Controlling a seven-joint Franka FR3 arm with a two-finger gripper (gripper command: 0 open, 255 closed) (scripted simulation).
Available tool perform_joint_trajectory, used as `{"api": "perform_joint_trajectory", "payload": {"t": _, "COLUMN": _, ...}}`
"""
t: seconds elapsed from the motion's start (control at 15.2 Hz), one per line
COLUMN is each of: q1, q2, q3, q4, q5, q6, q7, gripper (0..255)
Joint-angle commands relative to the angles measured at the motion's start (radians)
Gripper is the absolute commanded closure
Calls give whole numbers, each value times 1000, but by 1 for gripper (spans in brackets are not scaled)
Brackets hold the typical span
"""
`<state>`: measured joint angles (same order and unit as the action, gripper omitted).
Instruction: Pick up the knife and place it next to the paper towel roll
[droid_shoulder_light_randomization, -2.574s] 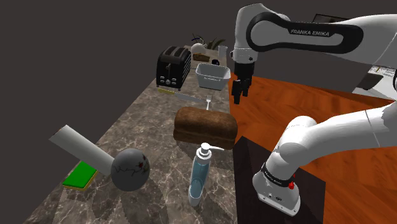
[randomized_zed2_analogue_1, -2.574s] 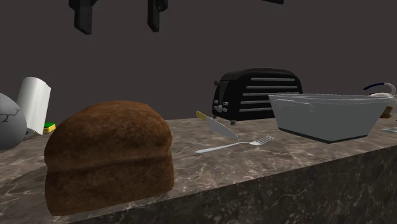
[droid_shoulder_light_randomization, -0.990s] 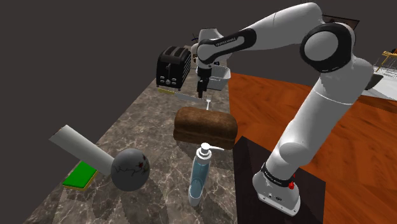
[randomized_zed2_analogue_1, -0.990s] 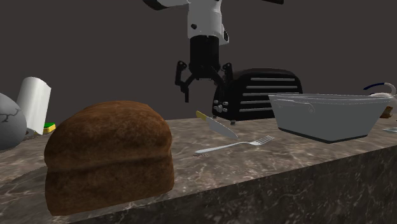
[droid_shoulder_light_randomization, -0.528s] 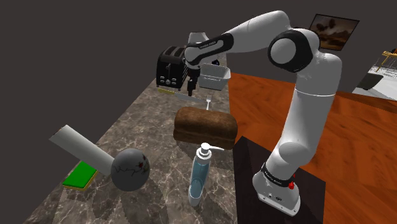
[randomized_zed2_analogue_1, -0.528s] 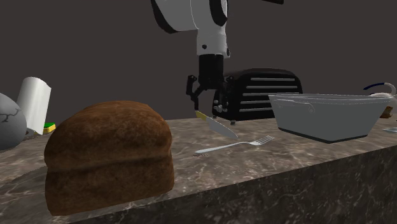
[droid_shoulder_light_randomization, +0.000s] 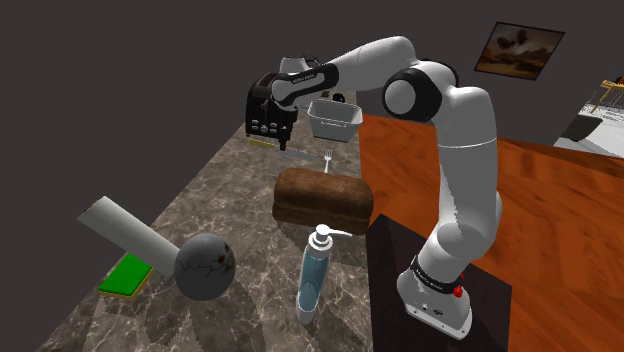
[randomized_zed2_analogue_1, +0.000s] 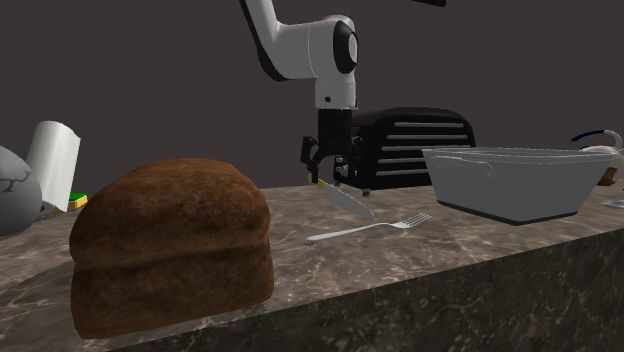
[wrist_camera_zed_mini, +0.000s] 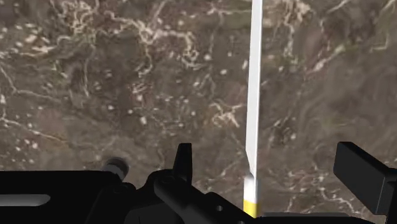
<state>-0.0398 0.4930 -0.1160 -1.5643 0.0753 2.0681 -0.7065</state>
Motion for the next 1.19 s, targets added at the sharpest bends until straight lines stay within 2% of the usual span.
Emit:
{"api": "perform_joint_trajectory", "payload": {"t": 0.0, "q1": -1, "q2": 18, "q3": 2, "q4": -1, "q5": 3, "q6": 21, "q7": -4, "gripper": 0}}
{"api": "perform_joint_trajectory", "payload": {"t": 0.33, "q1": -1, "q2": 45, "q3": 5, "q4": -23, "q5": 7, "q6": 69, "q7": -6, "gripper": 0}}
{"api": "perform_joint_trajectory", "payload": {"t": 0.79, "q1": -1, "q2": 45, "q3": 5, "q4": -22, "q5": 7, "q6": 69, "q7": -6, "gripper": 0}}
{"api": "perform_joint_trajectory", "payload": {"t": 0.86, "q1": -1, "q2": 45, "q3": 5, "q4": -22, "q5": 7, "q6": 69, "q7": -6, "gripper": 255}}
{"api": "perform_joint_trajectory", "payload": {"t": 1.12, "q1": -1, "q2": 45, "q3": 5, "q4": -22, "q5": 7, "q6": 69, "q7": -6, "gripper": 255}}
